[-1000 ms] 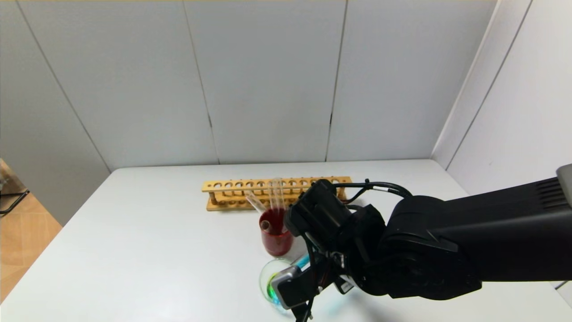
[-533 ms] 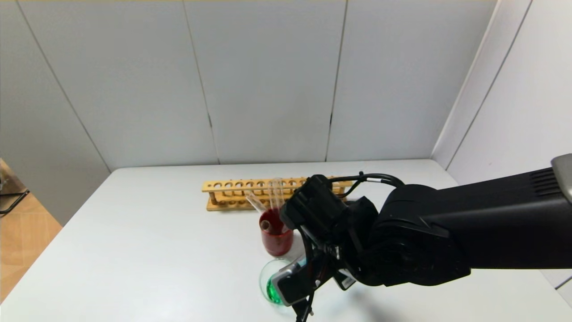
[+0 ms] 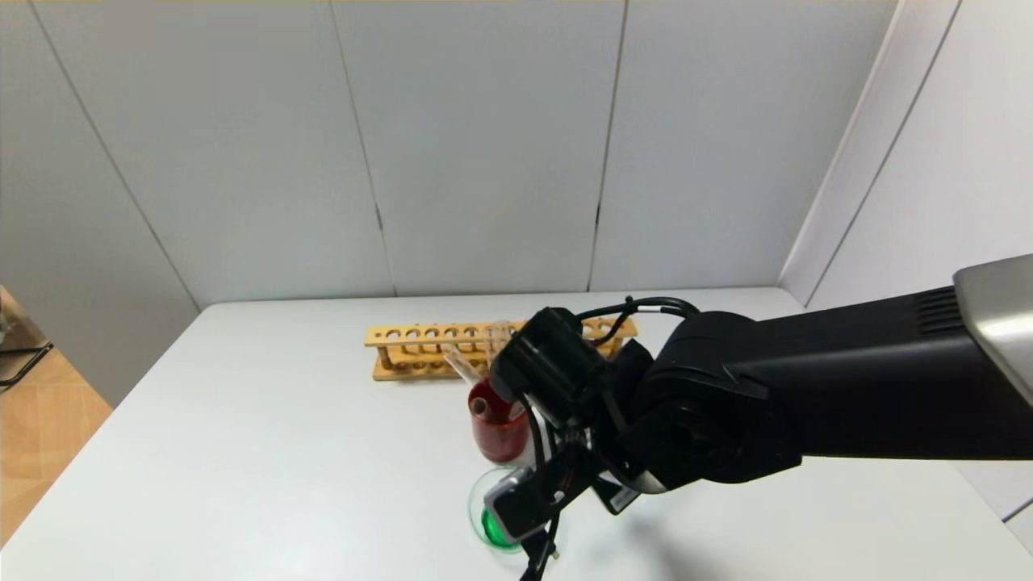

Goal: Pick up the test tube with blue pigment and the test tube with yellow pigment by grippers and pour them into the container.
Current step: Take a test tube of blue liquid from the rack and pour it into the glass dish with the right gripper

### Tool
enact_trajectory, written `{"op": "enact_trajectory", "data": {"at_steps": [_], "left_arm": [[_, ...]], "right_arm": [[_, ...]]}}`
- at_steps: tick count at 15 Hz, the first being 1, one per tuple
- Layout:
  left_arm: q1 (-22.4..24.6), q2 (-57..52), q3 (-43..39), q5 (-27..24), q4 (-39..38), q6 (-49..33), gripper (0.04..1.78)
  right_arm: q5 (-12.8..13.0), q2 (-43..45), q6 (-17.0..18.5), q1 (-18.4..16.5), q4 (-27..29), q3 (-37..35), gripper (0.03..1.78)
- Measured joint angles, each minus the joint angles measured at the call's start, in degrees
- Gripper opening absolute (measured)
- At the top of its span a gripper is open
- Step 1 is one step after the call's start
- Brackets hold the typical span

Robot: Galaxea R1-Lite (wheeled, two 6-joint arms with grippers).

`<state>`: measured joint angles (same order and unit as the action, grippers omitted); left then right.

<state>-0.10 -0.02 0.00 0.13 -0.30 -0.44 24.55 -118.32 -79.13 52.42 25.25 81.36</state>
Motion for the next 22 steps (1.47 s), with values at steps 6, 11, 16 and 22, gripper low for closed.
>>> {"op": "enact_trajectory", "data": {"at_steps": [6,11,16,22], "left_arm": [[0.00,0.00,0.00,0.02,0.00,0.02,1.75],[0.00,0.00,0.00,0.02,-0.02,0.02,1.75],[0.00,0.00,0.00,0.00,-0.02,0.02,1.75],[0.00,0.00,0.00,0.02,-0.02,0.00,1.75]], "right_arm": [[0.50,-3.01,-0.83,0.20,1.38,3.69,0.32],[4.05,-3.93,-0.83,0.33,7.13,7.34,0.32],[4.30,-5.96,-0.80,1.00,9.75,12.02,0.32],[6.79,-7.09,-1.13,2.38,12.24,13.48,0.32]]}}
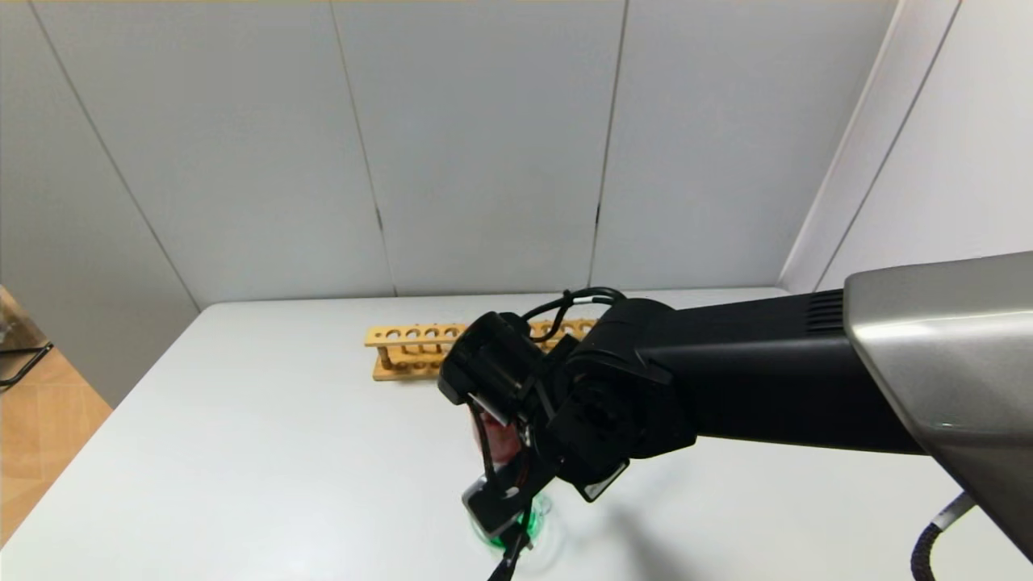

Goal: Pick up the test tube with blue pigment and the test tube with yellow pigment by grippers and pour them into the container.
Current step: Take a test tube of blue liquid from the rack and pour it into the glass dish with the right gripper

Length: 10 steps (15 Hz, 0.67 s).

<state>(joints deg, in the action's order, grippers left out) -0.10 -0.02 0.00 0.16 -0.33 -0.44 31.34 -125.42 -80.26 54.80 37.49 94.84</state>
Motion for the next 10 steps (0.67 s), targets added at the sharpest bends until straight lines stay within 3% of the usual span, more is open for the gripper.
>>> {"op": "enact_trajectory", "data": {"at_steps": [2,10], "left_arm": [[0.00,0.00,0.00,0.00,0.00,0.02,1.75],[0.00,0.00,0.00,0.00,0.02,0.02,1.75]], "right_arm": [[2.45,-0.38,-0.05,0.44,2.21,1.51,0.32],[2.96,-3.36,-0.11,2.08,5.01,7.52,0.32]]}}
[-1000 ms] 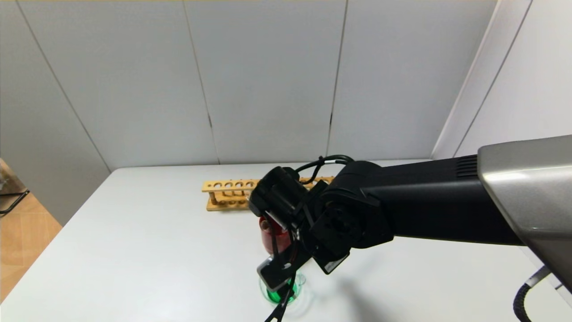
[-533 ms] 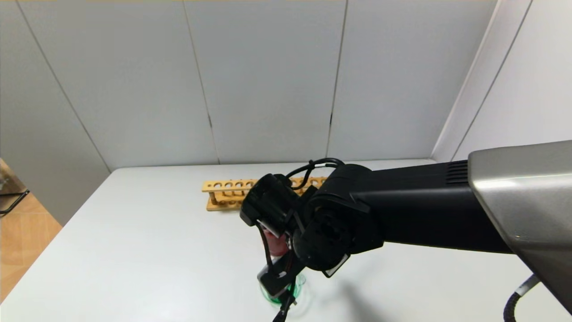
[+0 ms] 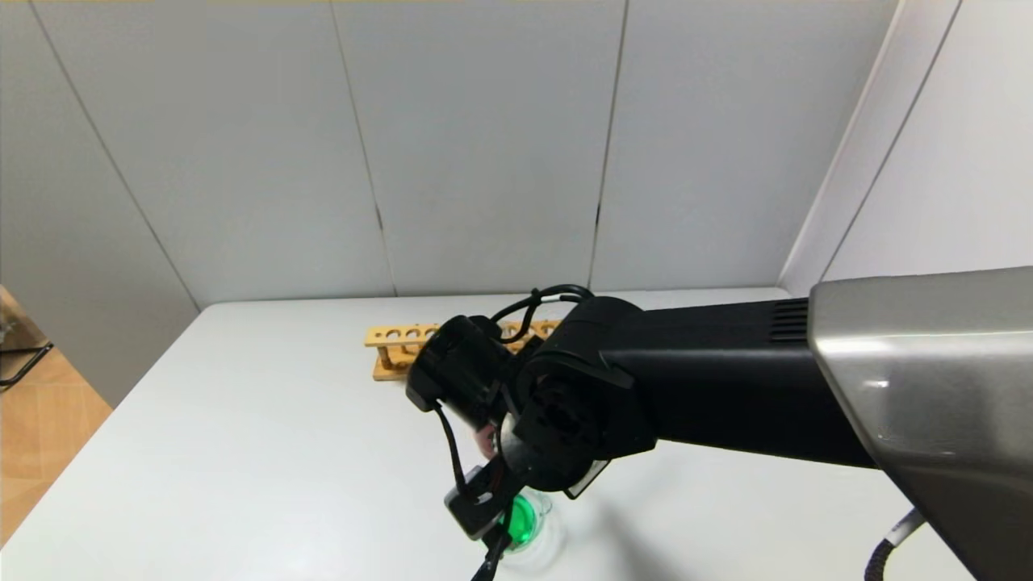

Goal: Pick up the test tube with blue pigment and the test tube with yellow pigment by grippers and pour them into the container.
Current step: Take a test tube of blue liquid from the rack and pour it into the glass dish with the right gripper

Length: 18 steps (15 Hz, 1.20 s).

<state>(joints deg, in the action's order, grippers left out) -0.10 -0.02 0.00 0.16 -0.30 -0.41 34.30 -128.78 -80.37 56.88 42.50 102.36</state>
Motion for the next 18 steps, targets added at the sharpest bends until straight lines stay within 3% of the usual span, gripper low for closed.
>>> {"op": "enact_trajectory", "data": {"at_steps": [18], "left_arm": [[0.00,0.00,0.00,-0.02,-0.02,0.00,1.75]], "right_arm": [[7.81,-2.80,-0.91,1.90,7.00,5.71,0.32]]}}
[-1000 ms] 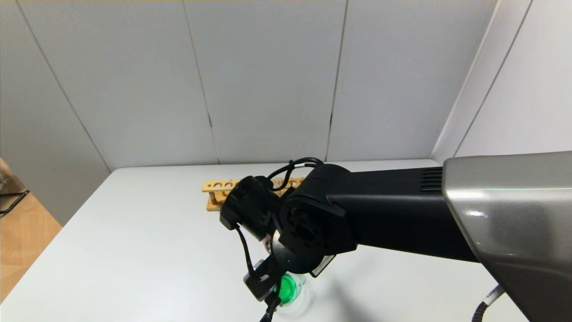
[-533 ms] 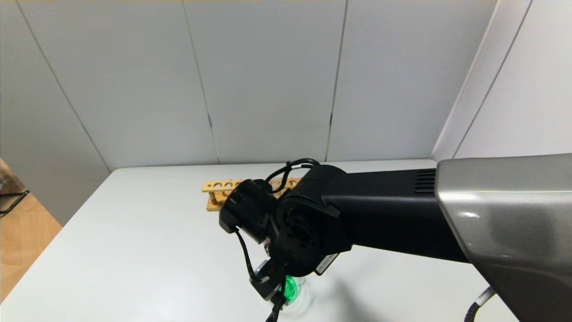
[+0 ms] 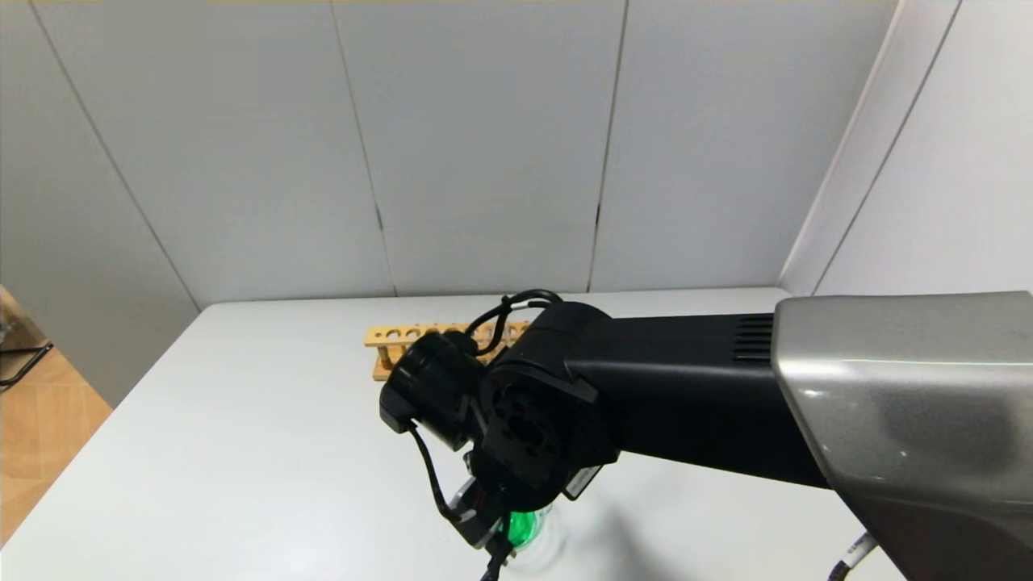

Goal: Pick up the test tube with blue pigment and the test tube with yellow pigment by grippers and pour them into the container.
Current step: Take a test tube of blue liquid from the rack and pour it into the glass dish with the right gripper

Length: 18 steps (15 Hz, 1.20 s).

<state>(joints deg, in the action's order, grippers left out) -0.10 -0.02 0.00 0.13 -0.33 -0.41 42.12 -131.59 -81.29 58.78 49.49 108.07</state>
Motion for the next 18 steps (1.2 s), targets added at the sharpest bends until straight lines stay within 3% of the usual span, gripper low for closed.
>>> {"op": "enact_trajectory", "data": {"at_steps": [2,7,14,16,18], "left_arm": [[0.00,0.00,0.00,0.02,0.00,0.00,1.75],[0.00,0.00,0.00,0.02,0.00,0.00,1.75],[0.00,0.00,0.00,0.00,0.00,0.01,1.75],[0.00,0.00,0.00,0.00,0.02,0.00,1.75],[0.00,0.00,0.00,0.02,0.00,0.00,1.75]], "right_arm": [[2.76,-0.02,-0.74,0.41,0.17,0.28,0.32],[5.17,-0.48,-1.32,1.30,0.50,1.44,0.32],[3.52,1.35,0.45,2.62,-4.32,0.54,0.32],[1.54,2.91,4.34,2.40,-5.86,-1.26,0.32],[-1.17,5.34,10.48,2.29,-6.22,-4.52,0.32]]}}
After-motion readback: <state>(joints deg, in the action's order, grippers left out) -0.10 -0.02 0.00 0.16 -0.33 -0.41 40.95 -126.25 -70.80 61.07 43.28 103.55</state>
